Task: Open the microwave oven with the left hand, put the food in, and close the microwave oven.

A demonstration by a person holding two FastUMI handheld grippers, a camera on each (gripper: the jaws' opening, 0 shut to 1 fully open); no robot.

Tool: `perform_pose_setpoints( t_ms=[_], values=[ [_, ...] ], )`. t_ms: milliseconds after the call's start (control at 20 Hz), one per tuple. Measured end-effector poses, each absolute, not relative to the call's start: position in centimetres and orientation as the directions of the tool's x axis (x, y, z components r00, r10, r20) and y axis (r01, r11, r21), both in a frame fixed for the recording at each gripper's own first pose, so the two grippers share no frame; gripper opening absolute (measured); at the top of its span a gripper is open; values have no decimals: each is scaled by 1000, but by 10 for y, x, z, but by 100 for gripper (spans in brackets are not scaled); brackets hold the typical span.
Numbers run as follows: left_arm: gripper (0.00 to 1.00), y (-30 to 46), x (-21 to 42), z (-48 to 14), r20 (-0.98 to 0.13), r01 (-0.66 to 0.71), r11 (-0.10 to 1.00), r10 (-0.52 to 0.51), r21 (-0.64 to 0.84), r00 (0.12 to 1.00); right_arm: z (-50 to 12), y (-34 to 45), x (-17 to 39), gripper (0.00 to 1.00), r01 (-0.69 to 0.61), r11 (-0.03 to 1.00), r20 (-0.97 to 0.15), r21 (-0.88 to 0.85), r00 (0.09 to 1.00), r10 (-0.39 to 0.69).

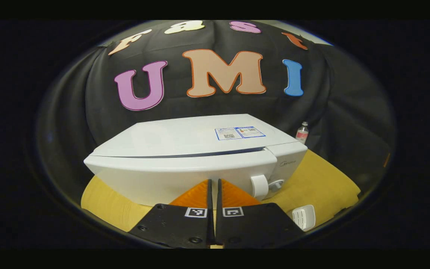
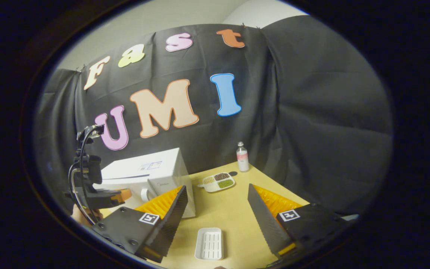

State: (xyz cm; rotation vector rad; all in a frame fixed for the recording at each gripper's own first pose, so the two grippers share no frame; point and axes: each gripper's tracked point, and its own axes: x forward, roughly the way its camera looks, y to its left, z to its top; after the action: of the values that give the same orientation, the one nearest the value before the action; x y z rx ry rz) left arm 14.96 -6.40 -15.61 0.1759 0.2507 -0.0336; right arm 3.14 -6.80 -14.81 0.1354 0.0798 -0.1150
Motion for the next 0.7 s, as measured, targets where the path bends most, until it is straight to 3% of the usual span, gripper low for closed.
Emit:
perform_pose_setpoints(
  t_ms=[700],
  values=[
    [2,-62,153,-150,-212,34,991,-5,132,977,-156,-50,40,91,62,994,-115,94,992,-51]
  ],
)
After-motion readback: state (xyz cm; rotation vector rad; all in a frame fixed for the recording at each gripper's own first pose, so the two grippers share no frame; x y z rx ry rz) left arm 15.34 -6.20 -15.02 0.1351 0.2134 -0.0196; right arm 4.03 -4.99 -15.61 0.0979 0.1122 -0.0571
